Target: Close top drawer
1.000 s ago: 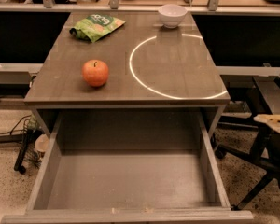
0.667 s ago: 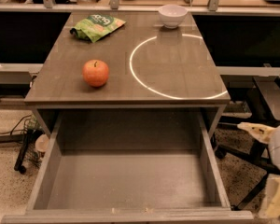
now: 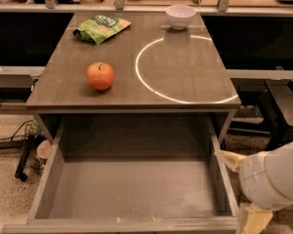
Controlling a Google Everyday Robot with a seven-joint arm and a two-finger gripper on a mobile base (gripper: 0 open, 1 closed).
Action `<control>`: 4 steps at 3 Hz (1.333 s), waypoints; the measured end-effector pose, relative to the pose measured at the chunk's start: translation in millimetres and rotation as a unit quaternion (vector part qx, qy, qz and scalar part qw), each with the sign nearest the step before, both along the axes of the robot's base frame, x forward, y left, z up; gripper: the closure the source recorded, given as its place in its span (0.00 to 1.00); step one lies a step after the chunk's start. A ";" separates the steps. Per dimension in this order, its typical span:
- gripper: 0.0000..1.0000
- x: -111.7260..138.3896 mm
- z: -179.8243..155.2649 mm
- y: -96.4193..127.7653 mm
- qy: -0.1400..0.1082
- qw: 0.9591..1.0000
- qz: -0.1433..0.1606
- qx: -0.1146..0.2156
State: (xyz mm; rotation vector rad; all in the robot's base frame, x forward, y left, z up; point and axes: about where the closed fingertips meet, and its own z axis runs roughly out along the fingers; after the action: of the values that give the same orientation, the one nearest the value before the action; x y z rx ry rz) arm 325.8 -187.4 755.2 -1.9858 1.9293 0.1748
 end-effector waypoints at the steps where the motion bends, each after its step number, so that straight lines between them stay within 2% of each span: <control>1: 0.00 -4.0 -27.6 17.4 0.003 1.000 0.013 0.004; 4: 0.00 0.9 -65.7 49.0 -0.016 0.999 0.030 0.025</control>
Offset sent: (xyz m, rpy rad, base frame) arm -0.0035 0.0515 -0.0712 0.0414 -0.0189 0.0730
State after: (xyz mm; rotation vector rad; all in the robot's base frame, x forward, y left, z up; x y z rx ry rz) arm 326.8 -138.5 689.5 -2.0033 1.8286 0.2055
